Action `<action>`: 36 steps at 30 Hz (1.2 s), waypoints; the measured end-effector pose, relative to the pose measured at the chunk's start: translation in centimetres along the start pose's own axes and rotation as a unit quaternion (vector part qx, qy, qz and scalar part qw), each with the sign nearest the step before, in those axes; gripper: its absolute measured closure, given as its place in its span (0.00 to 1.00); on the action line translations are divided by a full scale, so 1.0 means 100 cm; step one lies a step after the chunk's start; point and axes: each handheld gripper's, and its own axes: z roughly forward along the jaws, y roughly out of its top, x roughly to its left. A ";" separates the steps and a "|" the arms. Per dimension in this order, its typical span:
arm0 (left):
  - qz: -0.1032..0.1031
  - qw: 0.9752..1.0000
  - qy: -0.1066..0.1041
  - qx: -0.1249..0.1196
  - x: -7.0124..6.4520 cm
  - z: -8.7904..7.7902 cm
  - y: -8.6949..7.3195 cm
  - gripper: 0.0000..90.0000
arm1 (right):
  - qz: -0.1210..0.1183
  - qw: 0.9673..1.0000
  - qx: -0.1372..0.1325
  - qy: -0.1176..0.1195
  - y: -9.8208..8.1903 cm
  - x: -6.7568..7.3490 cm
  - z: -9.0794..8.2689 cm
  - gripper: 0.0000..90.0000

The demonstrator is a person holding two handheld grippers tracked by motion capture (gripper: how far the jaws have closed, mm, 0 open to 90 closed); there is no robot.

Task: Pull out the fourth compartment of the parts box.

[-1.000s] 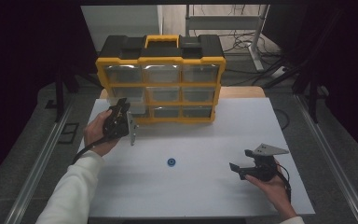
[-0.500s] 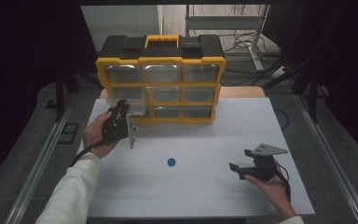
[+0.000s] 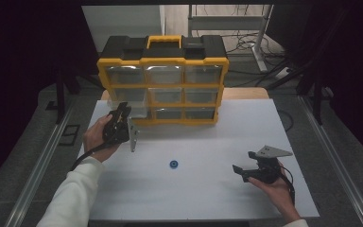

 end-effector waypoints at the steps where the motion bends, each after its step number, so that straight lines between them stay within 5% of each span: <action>1: 0.000 1.000 0.000 -0.001 0.000 -0.001 0.000 0.81 | 0.000 1.000 0.001 0.000 0.000 0.000 0.000 0.15; 36: -0.007 1.000 0.003 -0.005 -0.003 -0.016 -0.002 0.81 | -0.001 1.000 0.003 -0.002 0.000 0.001 0.000 0.15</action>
